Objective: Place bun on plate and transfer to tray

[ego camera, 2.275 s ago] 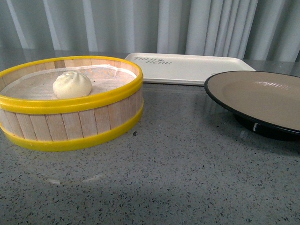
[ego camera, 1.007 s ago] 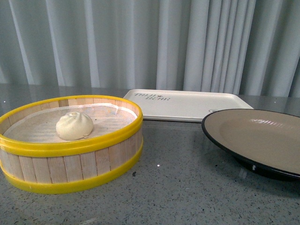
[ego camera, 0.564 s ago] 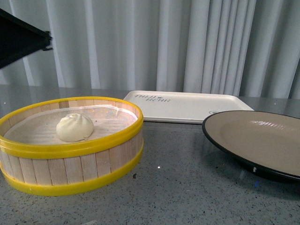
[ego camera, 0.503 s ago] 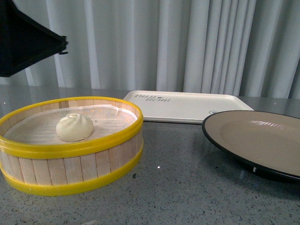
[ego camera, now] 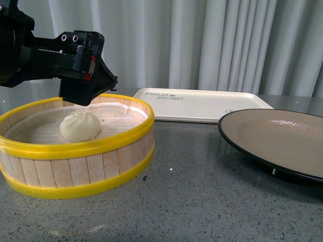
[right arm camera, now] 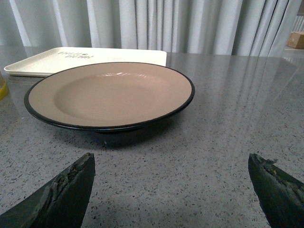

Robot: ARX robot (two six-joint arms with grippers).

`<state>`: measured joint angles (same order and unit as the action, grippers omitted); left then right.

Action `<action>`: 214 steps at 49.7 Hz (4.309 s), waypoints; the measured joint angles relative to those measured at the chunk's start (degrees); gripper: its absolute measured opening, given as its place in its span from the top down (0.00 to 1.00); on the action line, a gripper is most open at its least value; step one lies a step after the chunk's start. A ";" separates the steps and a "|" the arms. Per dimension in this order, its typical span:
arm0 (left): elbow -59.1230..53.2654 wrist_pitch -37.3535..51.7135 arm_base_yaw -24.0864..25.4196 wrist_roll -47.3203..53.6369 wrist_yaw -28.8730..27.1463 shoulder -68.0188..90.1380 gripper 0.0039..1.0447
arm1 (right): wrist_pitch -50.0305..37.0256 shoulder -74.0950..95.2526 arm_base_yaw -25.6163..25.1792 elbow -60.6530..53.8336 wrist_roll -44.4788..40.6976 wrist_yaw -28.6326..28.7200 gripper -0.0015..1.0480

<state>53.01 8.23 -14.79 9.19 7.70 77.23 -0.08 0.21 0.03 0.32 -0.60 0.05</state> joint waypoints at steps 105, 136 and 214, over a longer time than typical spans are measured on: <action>4.50 -5.14 -2.01 -7.82 -6.36 11.13 0.14 | 0.00 0.00 0.00 0.00 0.00 0.02 0.08; 4.50 -3.93 -1.51 -8.33 -4.55 10.49 0.97 | 0.00 0.00 0.02 0.00 0.00 0.00 0.08; 14.73 14.32 -20.02 -1.36 15.82 22.12 0.97 | 0.00 0.00 0.02 0.00 0.00 0.00 0.08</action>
<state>67.75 22.55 -34.81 7.84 23.53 99.35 -0.08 0.21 0.05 0.32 -0.60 0.05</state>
